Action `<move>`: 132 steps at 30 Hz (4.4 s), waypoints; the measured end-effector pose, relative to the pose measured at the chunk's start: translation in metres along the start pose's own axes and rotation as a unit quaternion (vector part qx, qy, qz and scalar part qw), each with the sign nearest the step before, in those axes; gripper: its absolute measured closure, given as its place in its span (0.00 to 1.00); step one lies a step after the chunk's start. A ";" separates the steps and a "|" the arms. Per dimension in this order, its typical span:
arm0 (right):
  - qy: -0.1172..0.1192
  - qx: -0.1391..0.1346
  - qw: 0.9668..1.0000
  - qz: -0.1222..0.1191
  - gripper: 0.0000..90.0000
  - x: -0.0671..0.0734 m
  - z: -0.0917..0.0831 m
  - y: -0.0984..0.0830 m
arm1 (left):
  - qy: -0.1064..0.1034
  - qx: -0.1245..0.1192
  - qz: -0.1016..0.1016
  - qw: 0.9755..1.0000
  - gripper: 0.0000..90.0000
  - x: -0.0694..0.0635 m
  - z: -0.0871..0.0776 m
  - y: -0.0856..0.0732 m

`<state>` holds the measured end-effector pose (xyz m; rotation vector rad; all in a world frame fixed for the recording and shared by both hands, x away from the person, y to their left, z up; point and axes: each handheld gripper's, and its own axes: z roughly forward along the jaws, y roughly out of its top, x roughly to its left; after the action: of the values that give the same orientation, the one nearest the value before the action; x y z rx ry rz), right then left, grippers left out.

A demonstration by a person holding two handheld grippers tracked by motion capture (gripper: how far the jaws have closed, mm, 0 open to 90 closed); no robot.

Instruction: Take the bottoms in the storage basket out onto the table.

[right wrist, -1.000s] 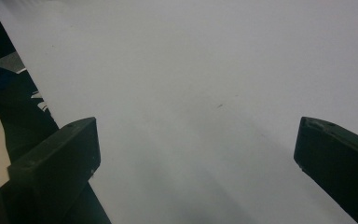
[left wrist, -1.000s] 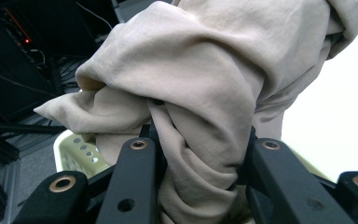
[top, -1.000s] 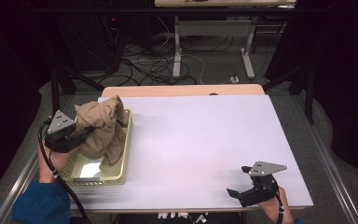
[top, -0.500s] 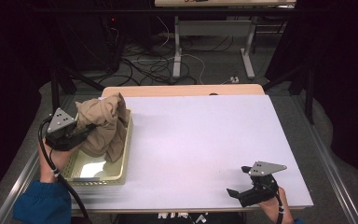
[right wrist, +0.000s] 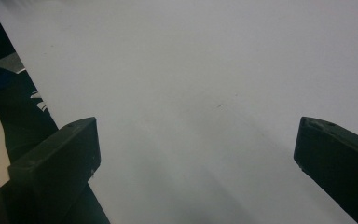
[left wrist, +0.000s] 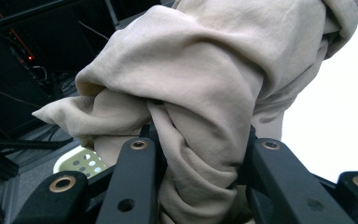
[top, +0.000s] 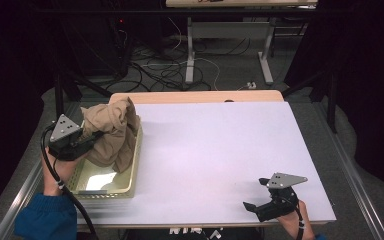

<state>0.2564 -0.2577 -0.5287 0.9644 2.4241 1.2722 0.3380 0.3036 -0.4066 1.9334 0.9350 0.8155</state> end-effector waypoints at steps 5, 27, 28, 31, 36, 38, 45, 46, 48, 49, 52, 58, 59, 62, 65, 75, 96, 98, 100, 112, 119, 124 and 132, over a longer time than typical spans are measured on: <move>0.000 0.000 1.000 0.000 0.00 0.000 0.000 0.000 | 0.000 -0.005 0.000 1.000 0.79 -0.001 -0.001 0.002; 0.000 0.000 1.000 0.001 0.00 0.000 0.000 0.000 | -0.001 -0.028 0.010 1.000 0.79 -0.008 -0.004 0.015; -0.001 0.000 1.000 0.001 0.00 0.000 0.000 0.000 | -0.001 -0.028 0.010 1.000 0.79 -0.009 -0.004 0.015; -0.001 0.000 1.000 0.001 0.00 0.000 0.000 0.000 | -0.002 -0.031 0.015 0.999 0.79 -0.010 -0.003 0.017; -0.001 0.000 1.000 0.001 0.00 0.000 0.000 0.000 | -0.004 -0.034 0.016 0.999 0.79 -0.013 -0.002 0.020; -0.001 0.000 1.000 0.001 0.00 0.000 0.000 0.000 | -0.006 -0.033 0.019 0.999 0.79 -0.013 -0.002 0.022; -0.001 0.000 1.000 0.002 0.00 0.001 -0.001 0.000 | -0.011 -0.042 0.020 0.999 0.79 -0.018 0.002 0.027; -0.001 0.000 1.000 0.002 0.00 0.000 -0.001 0.000 | -0.012 -0.043 0.021 0.999 0.79 -0.019 0.003 0.028; -0.001 0.000 1.000 0.002 0.00 0.000 -0.001 0.000 | -0.014 -0.044 0.021 0.999 0.79 -0.020 0.004 0.029; -0.001 0.000 1.000 0.002 0.00 0.001 -0.001 0.000 | -0.015 -0.045 0.022 0.999 0.79 -0.021 0.004 0.030; 0.000 0.000 1.000 0.003 0.00 0.001 -0.001 0.000 | -0.018 -0.048 0.024 0.998 0.79 -0.023 0.005 0.033; -0.002 -0.004 1.000 0.005 0.00 0.001 -0.001 0.000 | -0.028 -0.049 0.029 0.998 0.79 -0.028 0.009 0.037; -0.002 -0.004 1.000 0.005 0.00 0.001 -0.001 0.000 | -0.027 -0.053 0.029 0.998 0.79 -0.029 0.010 0.038; -0.002 -0.004 1.000 0.004 0.00 0.001 -0.001 0.000 | -0.032 -0.054 0.032 0.998 0.79 -0.031 0.011 0.040; -0.002 -0.004 1.000 0.004 0.00 0.001 -0.001 0.000 | -0.037 -0.054 0.033 0.997 0.79 -0.034 0.013 0.043; -0.001 -0.005 1.000 0.007 0.00 0.001 -0.001 0.000 | -0.051 -0.060 0.042 0.996 0.79 -0.043 0.018 0.049; 0.001 -0.004 1.000 0.008 0.00 0.001 -0.001 0.000 | -0.080 -0.060 0.066 0.993 0.79 -0.063 0.029 0.061; 0.000 -0.004 1.000 0.009 0.00 0.001 -0.001 0.000 | -0.082 -0.062 0.068 0.992 0.79 -0.065 0.030 0.063; 0.000 -0.004 1.000 0.009 0.00 0.001 -0.001 0.000 | -0.085 -0.064 0.067 0.992 0.79 -0.067 0.031 0.064; 0.003 -0.005 1.000 0.008 0.00 0.001 -0.001 0.000 | -0.105 -0.065 0.072 0.990 0.79 -0.080 0.040 0.069; 0.002 -0.005 1.000 0.003 0.00 0.001 -0.001 0.001 | -0.115 -0.067 0.080 0.988 0.79 -0.085 0.043 0.072; 0.003 -0.004 1.000 0.003 0.00 0.000 -0.002 0.001 | -0.122 -0.064 0.081 0.987 0.79 -0.090 0.046 0.073; 0.001 -0.005 1.000 0.003 0.00 0.001 -0.002 0.001 | -0.133 -0.067 0.085 0.985 0.79 -0.096 0.051 0.076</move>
<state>0.2551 -0.2583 -0.5268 0.9689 2.4162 1.2850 0.3530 0.1740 -0.3823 1.9631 0.5498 0.6761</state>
